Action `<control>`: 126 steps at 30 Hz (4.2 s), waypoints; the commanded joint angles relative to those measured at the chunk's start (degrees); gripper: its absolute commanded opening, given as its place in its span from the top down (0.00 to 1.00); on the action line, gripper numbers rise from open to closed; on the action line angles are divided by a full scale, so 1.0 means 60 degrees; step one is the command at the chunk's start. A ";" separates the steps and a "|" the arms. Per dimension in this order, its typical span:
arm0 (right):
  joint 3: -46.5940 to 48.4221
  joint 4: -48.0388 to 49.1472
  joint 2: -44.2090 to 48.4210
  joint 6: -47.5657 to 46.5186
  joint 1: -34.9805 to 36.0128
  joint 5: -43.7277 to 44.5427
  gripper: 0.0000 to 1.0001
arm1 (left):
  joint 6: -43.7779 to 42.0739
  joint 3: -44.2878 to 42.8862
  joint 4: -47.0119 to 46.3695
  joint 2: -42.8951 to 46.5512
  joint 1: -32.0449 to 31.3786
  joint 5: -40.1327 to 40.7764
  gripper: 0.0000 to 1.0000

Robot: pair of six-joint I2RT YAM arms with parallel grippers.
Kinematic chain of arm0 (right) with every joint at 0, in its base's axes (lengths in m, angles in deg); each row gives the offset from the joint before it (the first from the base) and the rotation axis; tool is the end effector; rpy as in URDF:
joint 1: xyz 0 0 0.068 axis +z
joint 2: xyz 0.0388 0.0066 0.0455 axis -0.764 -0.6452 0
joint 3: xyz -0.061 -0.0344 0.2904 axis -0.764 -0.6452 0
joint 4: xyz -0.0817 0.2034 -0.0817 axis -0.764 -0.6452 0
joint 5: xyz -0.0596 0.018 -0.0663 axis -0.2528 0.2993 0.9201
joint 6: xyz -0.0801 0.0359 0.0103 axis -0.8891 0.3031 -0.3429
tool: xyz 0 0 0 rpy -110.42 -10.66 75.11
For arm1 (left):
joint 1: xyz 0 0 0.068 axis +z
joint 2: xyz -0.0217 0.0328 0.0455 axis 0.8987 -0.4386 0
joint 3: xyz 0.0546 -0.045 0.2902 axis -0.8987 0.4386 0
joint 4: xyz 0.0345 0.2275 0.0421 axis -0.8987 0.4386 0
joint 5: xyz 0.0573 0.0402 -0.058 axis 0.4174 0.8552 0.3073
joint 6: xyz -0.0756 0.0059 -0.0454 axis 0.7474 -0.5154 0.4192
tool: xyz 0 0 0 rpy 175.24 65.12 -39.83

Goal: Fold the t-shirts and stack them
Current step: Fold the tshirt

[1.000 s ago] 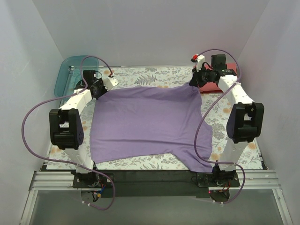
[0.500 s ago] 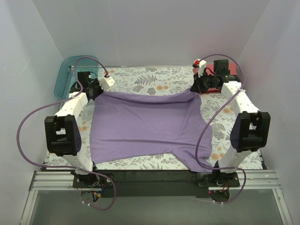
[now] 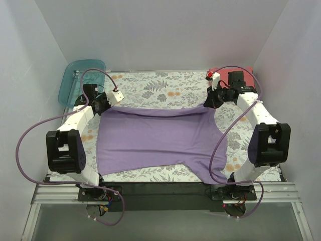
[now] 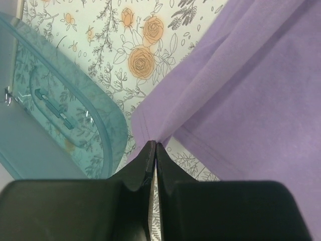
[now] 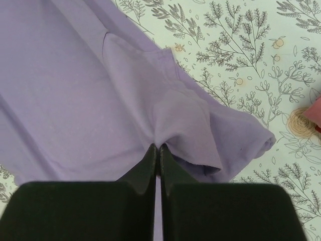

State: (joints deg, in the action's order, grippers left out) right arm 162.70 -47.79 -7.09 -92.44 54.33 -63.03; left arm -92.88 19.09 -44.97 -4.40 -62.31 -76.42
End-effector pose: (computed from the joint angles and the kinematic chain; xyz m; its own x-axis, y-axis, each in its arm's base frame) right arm 0.3527 0.0720 0.2867 -0.4956 -0.3959 -0.7731 -0.7129 0.6939 0.1017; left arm 0.3399 -0.0072 0.2387 -0.6551 0.3915 -0.6462 0.4241 0.8984 0.1143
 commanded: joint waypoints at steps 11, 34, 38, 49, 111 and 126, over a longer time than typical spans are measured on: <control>-0.1018 -0.0336 0.0929 -0.0332 -0.0049 -0.0277 0.99 | -0.0559 0.1041 0.0776 0.1233 0.0029 -0.0134 1.00; -0.2264 -0.1741 0.0431 -0.2396 -0.0020 0.0411 0.56 | -0.0646 0.1338 0.2224 0.1026 0.0015 -0.0674 0.70; -0.1650 -0.2546 0.0548 -0.2588 -0.0049 0.0294 0.41 | 0.0026 -0.0066 0.3293 0.1072 0.0000 -0.2312 0.62; 0.1631 -0.2081 -0.1690 0.0398 -0.1835 -0.0235 0.56 | 0.4842 -0.2576 0.1730 -0.1110 -0.2618 -0.4193 0.53; 0.1530 0.0879 -0.3934 0.3550 -0.2319 -0.0600 0.99 | 0.9241 -0.7088 -0.2168 -0.7307 -0.6006 -0.4104 0.62; 0.1471 0.0879 -0.3949 0.3491 -0.2319 -0.0629 0.99 | 0.9212 -0.7338 -0.2036 -0.7542 -0.6079 -0.3986 0.75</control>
State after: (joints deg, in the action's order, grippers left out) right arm 171.64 -43.99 -32.51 -71.28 40.56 -65.57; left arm -37.16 -23.18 -57.47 -51.48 -98.31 -99.89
